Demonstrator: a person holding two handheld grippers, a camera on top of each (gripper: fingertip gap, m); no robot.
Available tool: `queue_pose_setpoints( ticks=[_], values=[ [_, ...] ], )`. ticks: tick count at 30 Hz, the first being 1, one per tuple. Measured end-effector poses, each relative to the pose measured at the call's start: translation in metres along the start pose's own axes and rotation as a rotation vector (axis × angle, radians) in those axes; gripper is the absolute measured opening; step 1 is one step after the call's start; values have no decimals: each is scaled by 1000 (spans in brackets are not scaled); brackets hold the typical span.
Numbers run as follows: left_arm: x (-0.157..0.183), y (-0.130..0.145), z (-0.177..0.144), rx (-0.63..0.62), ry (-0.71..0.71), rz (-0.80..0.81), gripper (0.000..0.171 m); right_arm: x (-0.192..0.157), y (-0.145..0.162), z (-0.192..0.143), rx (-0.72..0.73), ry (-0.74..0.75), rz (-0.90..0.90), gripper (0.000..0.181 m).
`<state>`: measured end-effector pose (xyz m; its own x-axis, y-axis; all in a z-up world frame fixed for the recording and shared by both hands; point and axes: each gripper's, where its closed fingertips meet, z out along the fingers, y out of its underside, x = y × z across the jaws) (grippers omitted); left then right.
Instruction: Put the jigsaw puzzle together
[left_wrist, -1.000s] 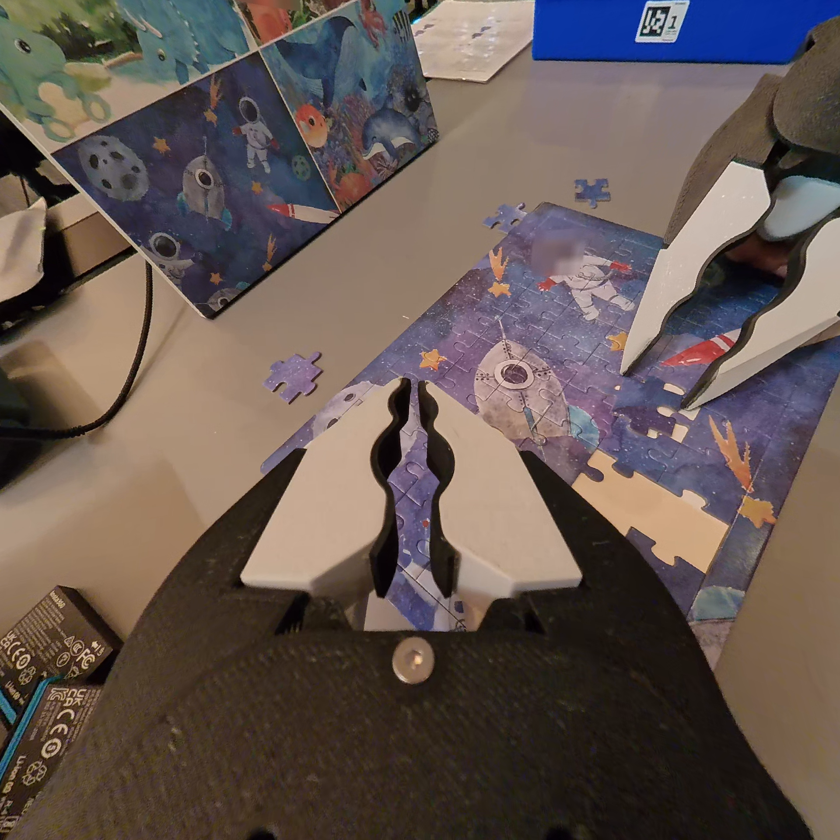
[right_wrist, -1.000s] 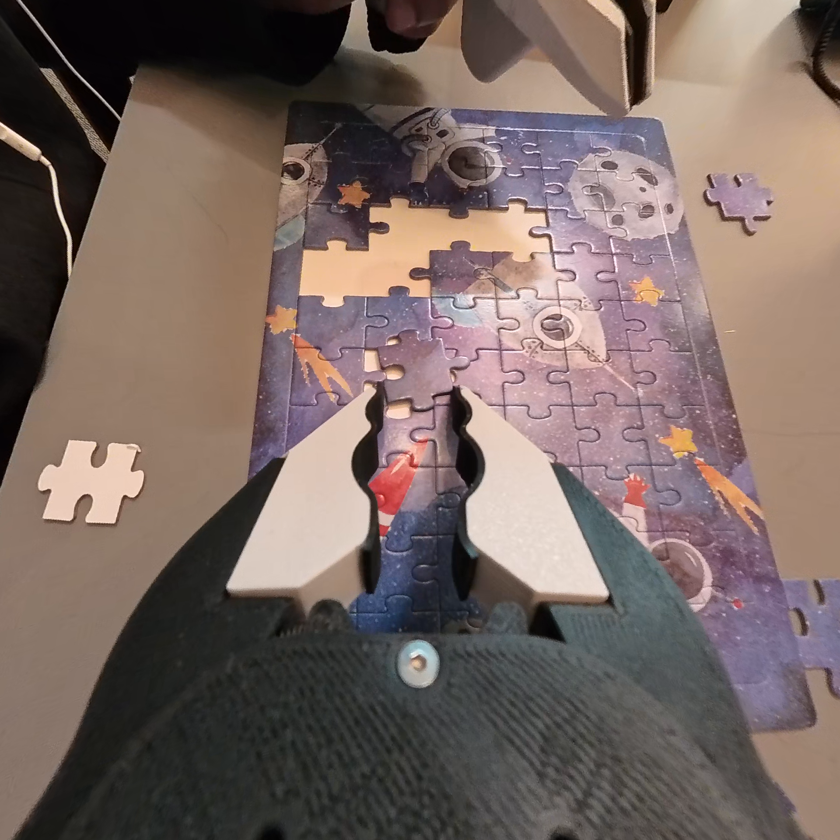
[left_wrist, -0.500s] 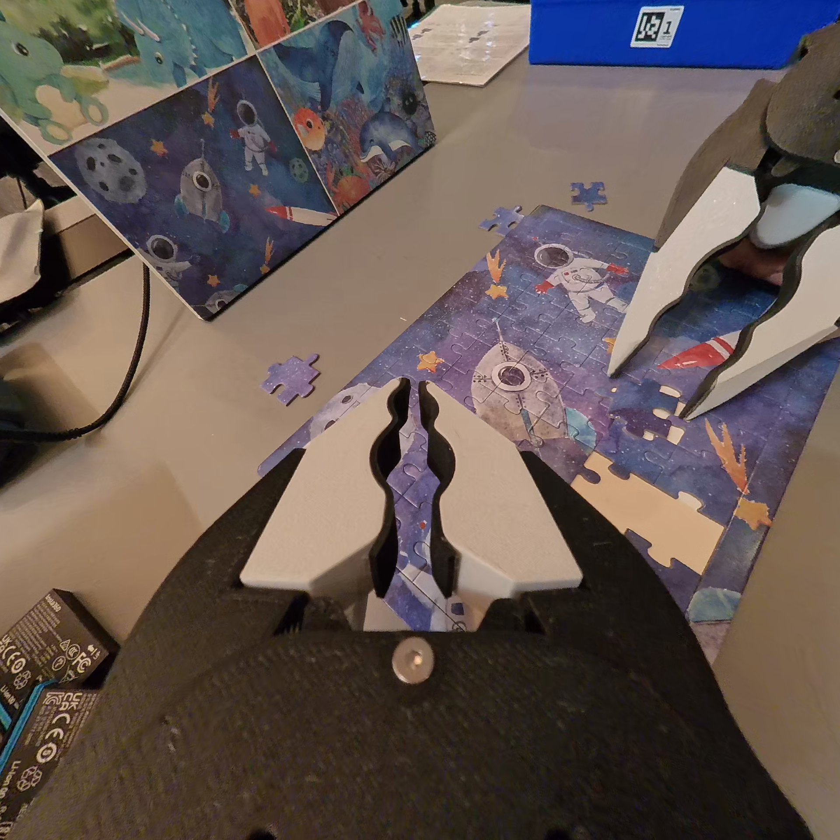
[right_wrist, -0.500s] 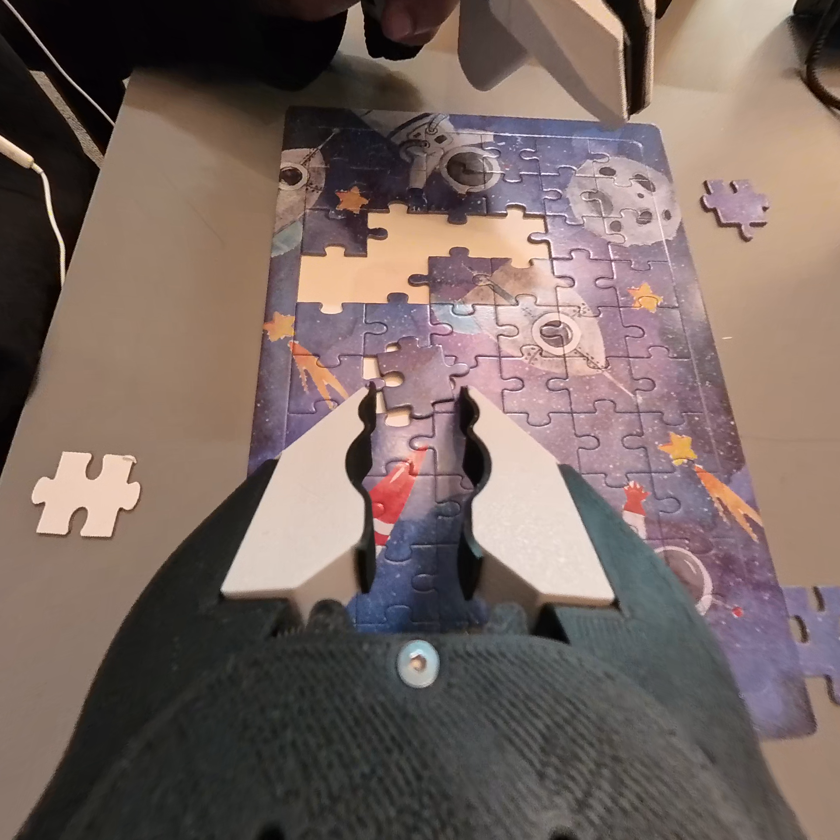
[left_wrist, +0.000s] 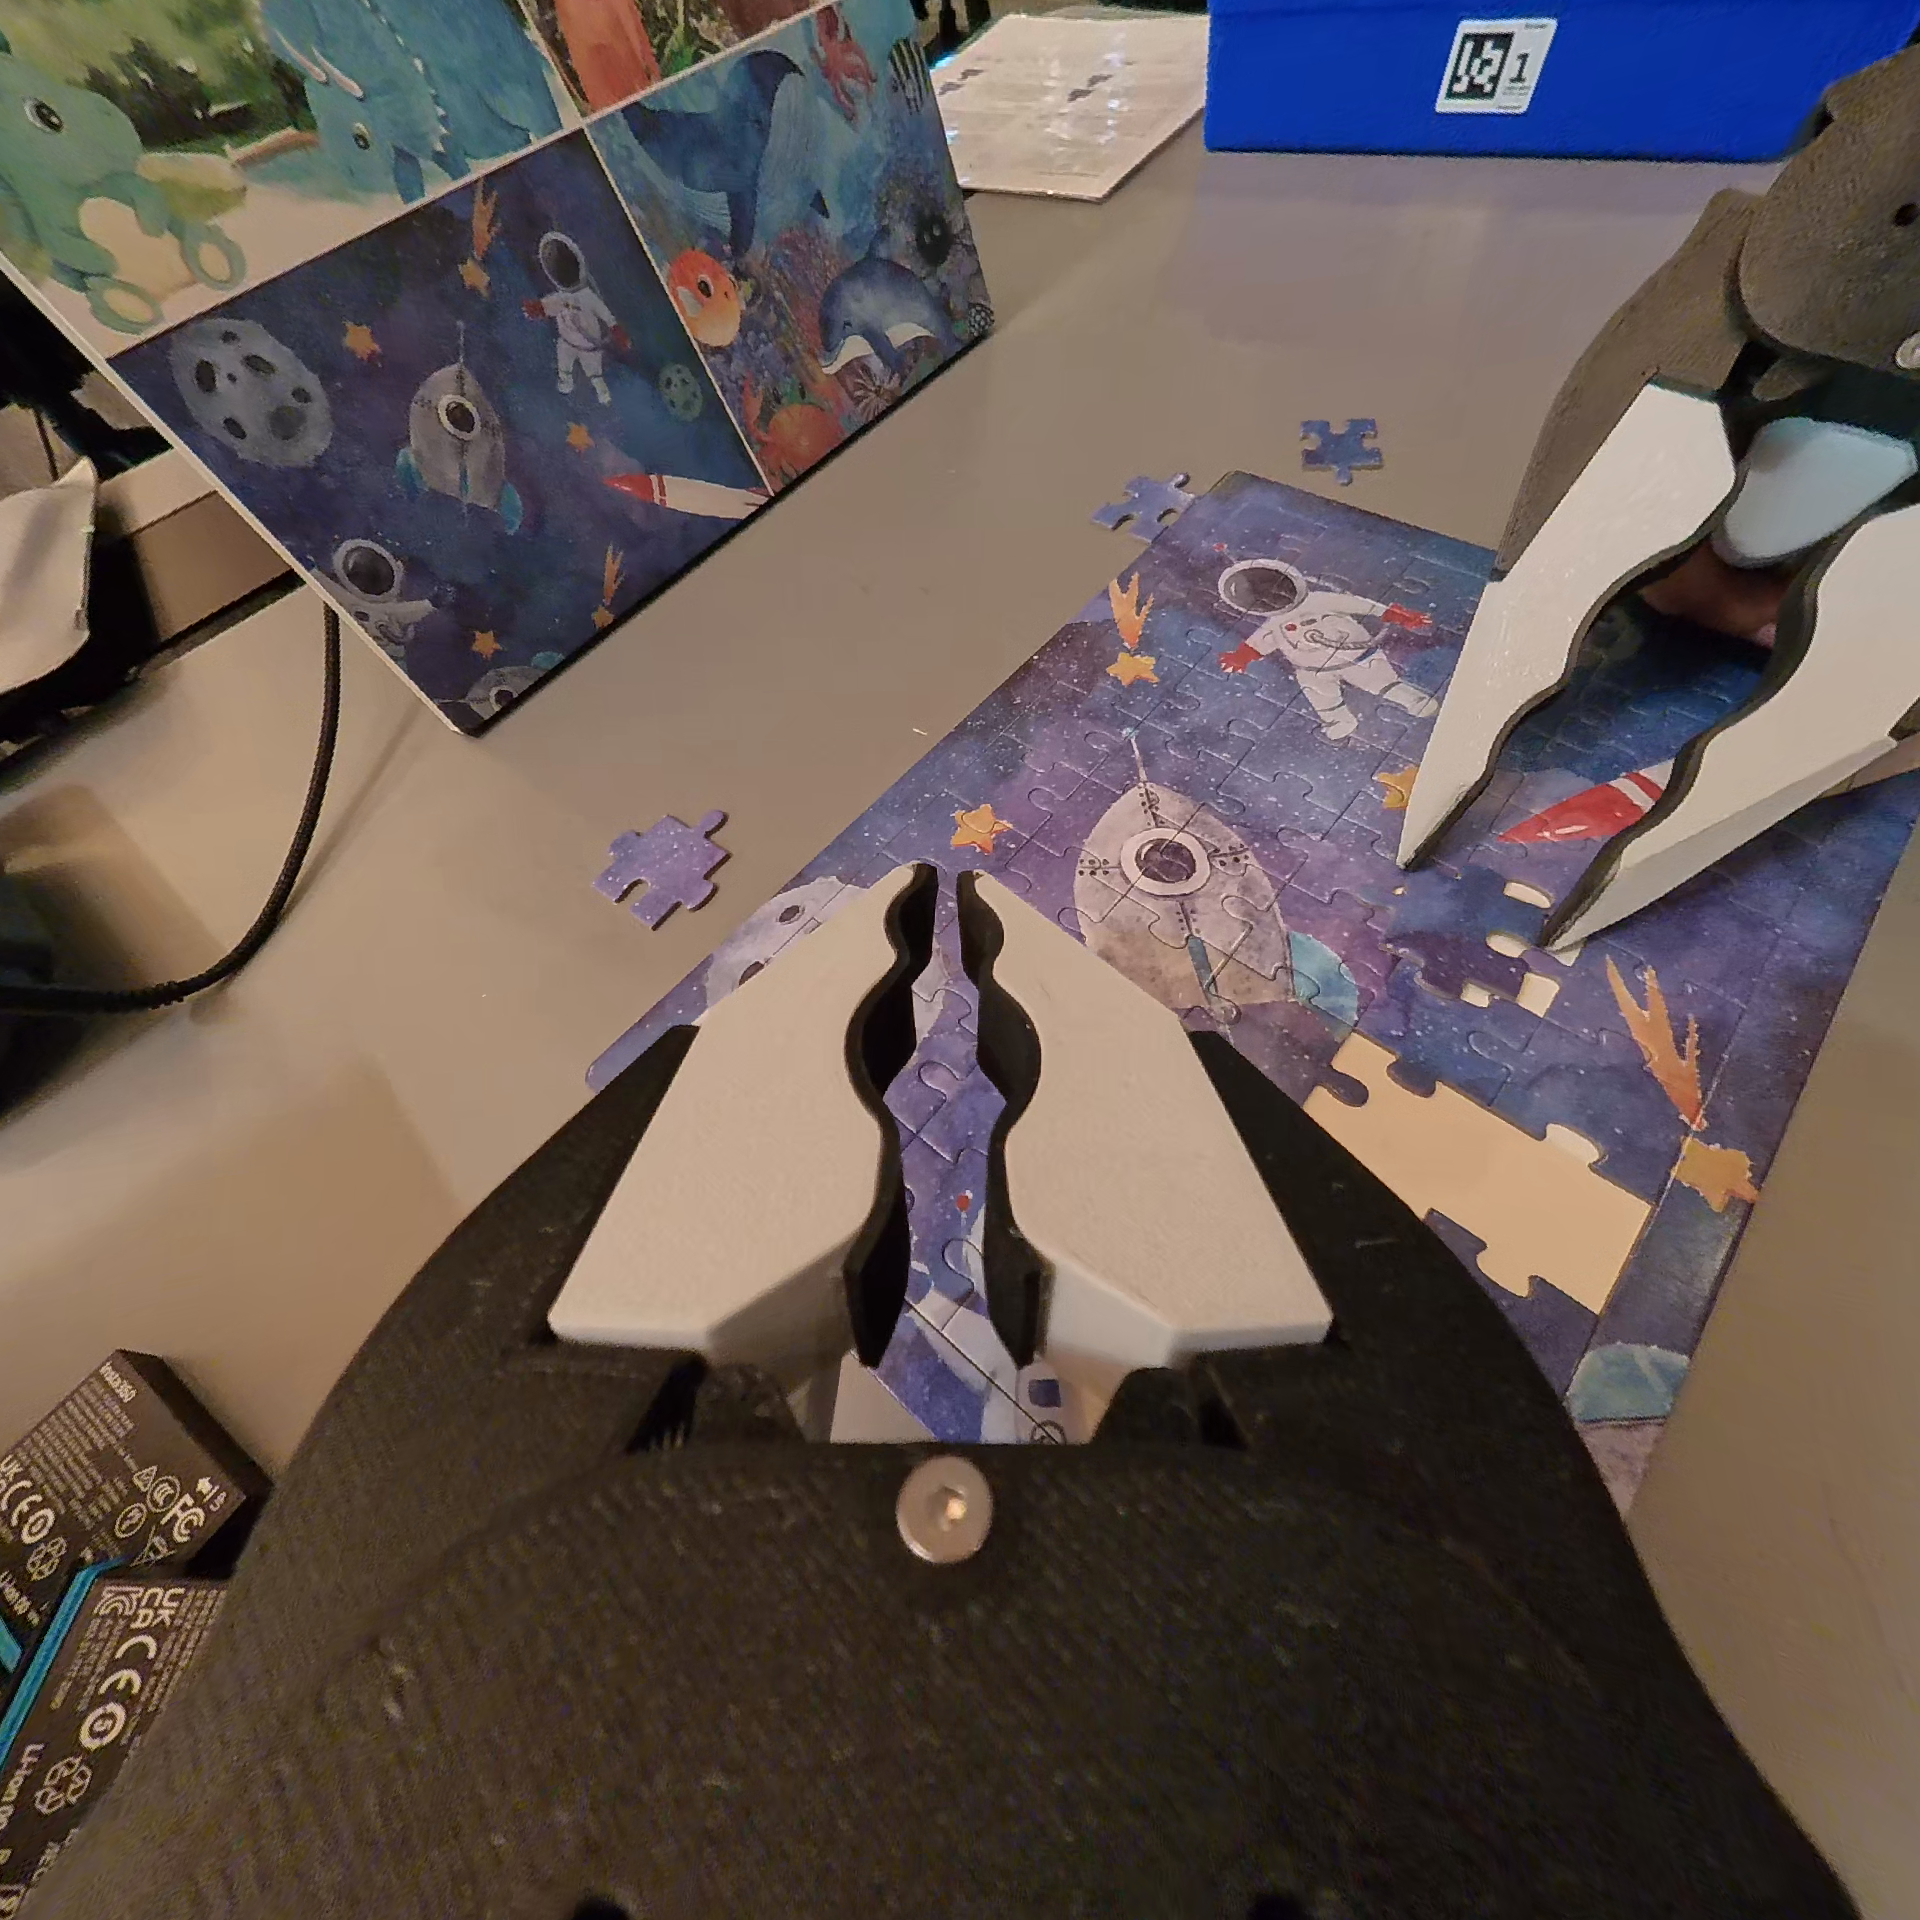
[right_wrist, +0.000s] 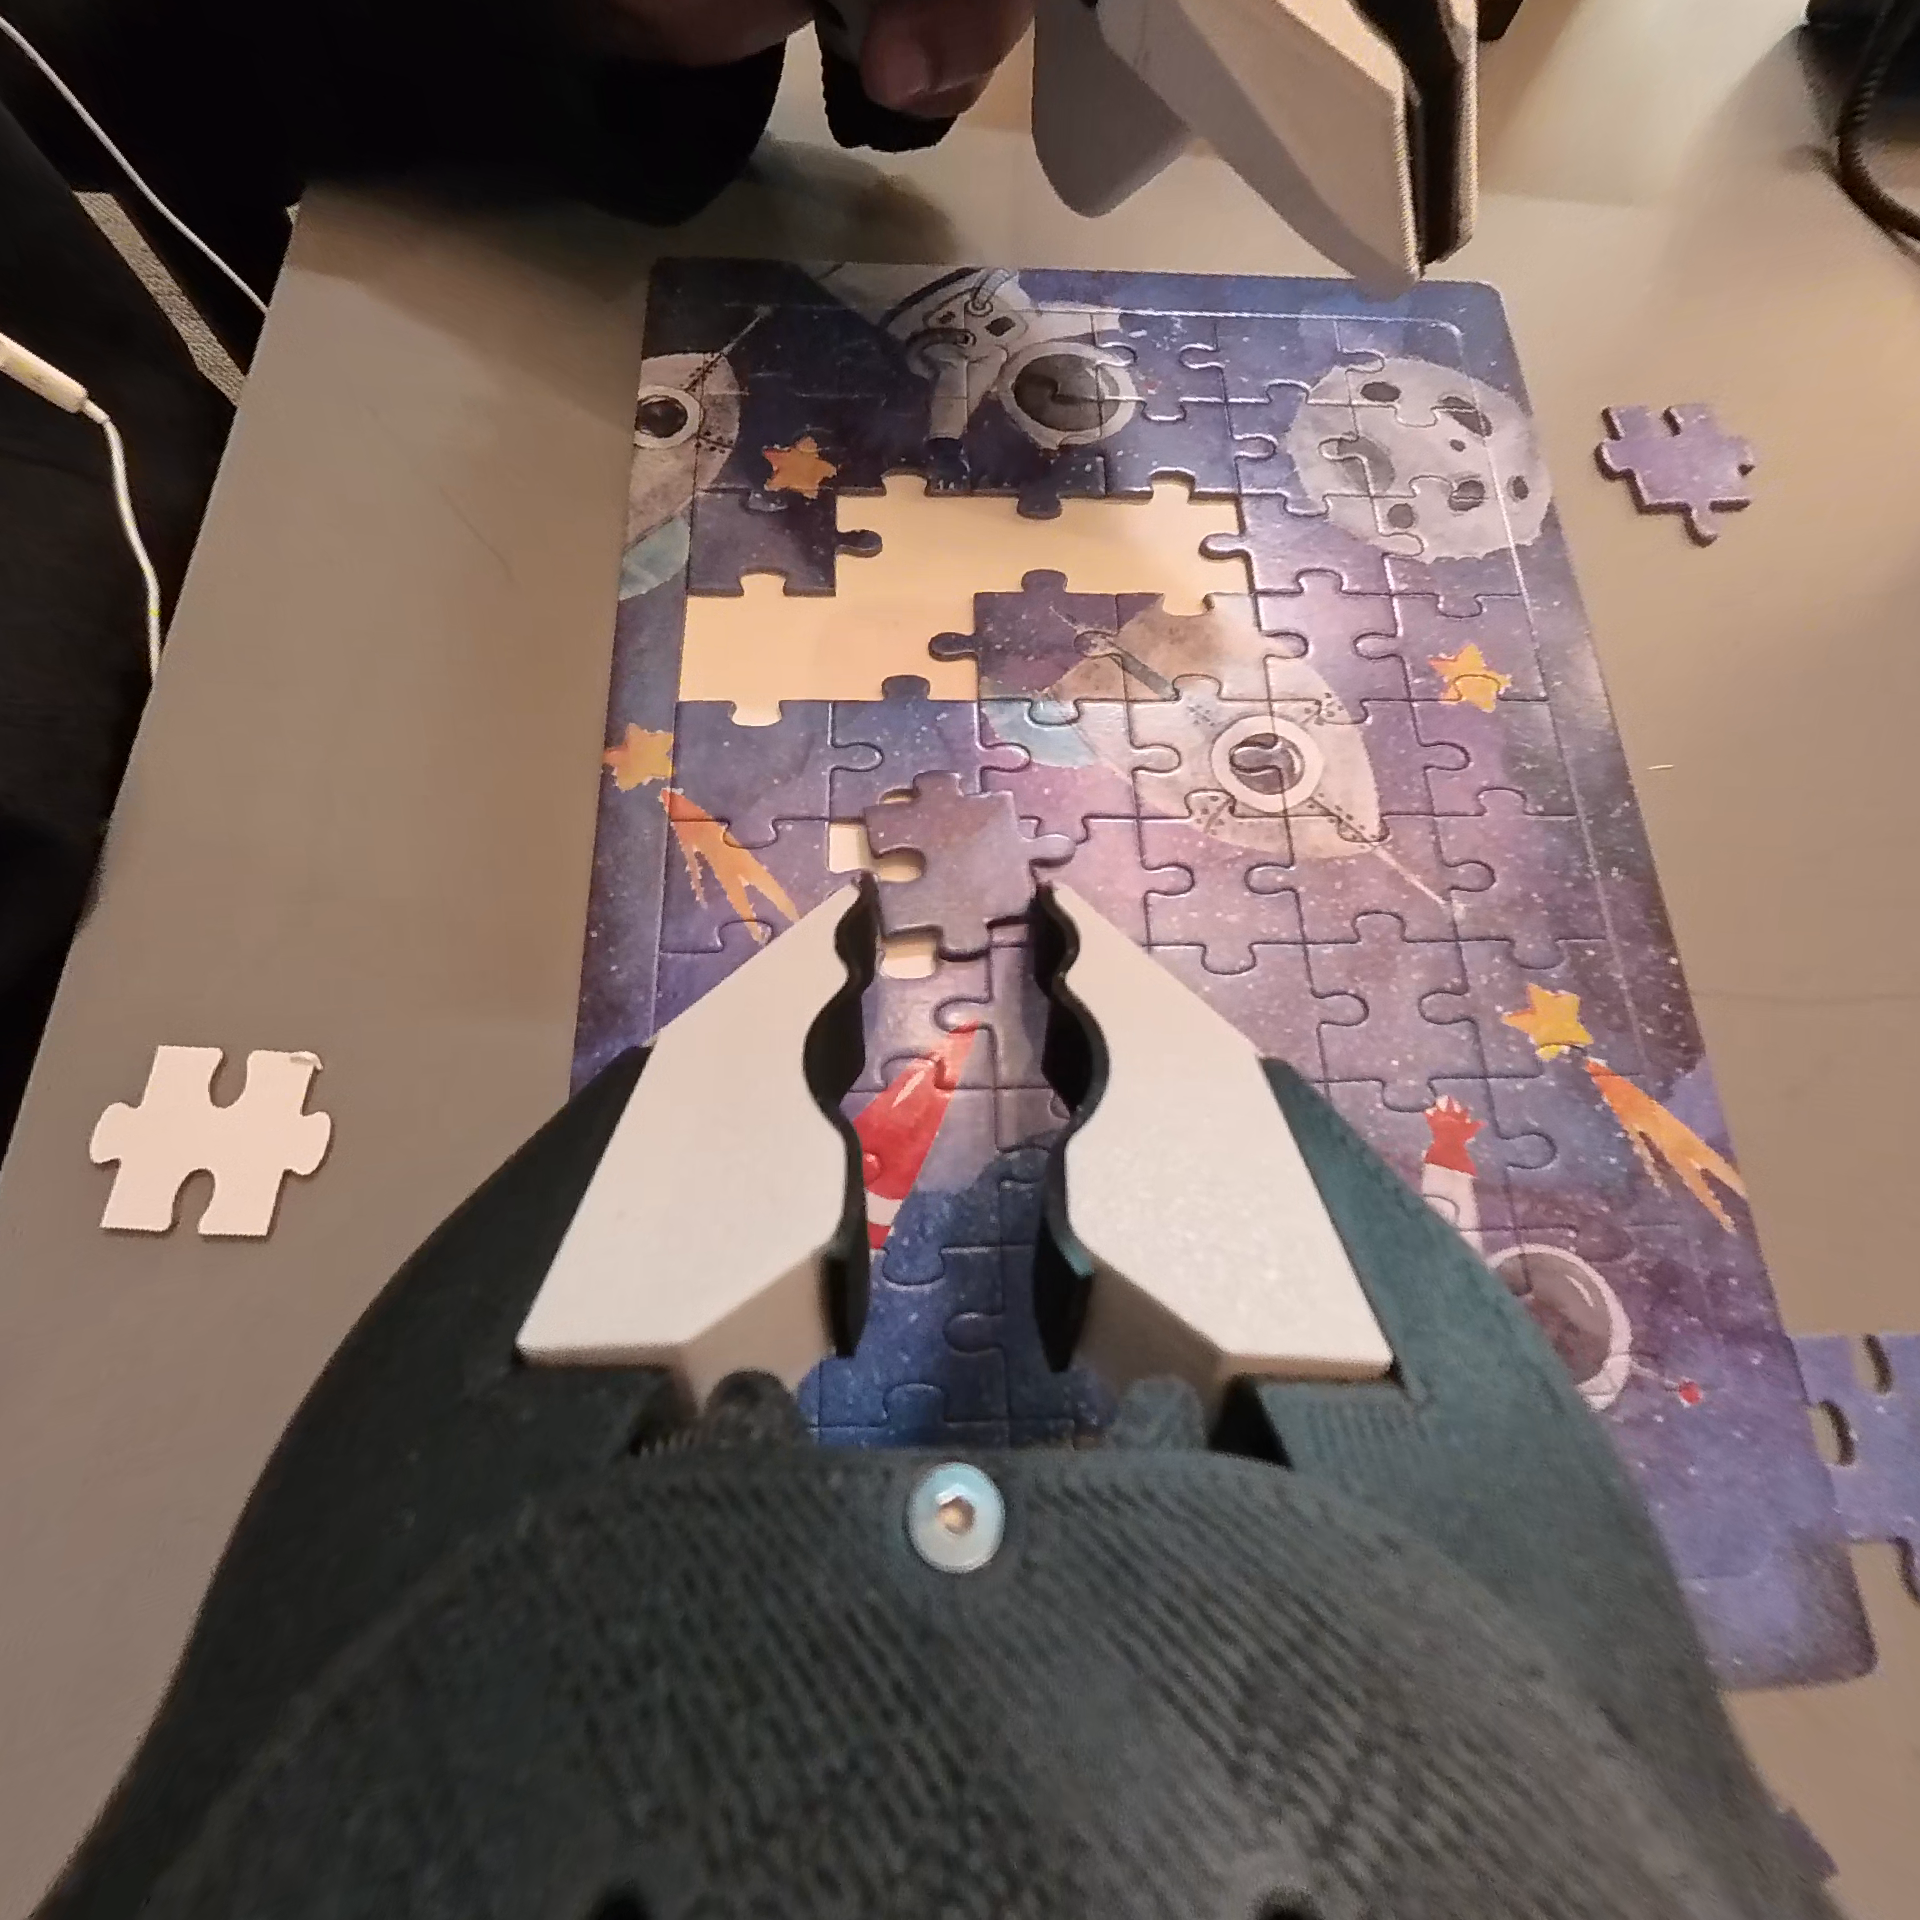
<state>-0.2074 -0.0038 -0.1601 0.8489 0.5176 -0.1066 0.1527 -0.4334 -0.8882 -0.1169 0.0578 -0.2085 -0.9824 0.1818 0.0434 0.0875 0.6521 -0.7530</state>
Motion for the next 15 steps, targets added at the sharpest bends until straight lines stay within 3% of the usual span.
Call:
queue_pose_setpoints(
  ticks=[8,10,13,15],
  values=[
    [13,-3,0,23,101,-32,16,2,-13,-8,69,26,-22,29],
    [27,-5,0,37,195,-44,22,3,-16,-9,84,37,-36,29],
    [76,-12,-7,69,481,-36,44,3,-24,-14,123,55,-65,29],
    [89,-7,-5,34,515,10,50,3,-30,-18,155,73,-90,29]
  ],
)
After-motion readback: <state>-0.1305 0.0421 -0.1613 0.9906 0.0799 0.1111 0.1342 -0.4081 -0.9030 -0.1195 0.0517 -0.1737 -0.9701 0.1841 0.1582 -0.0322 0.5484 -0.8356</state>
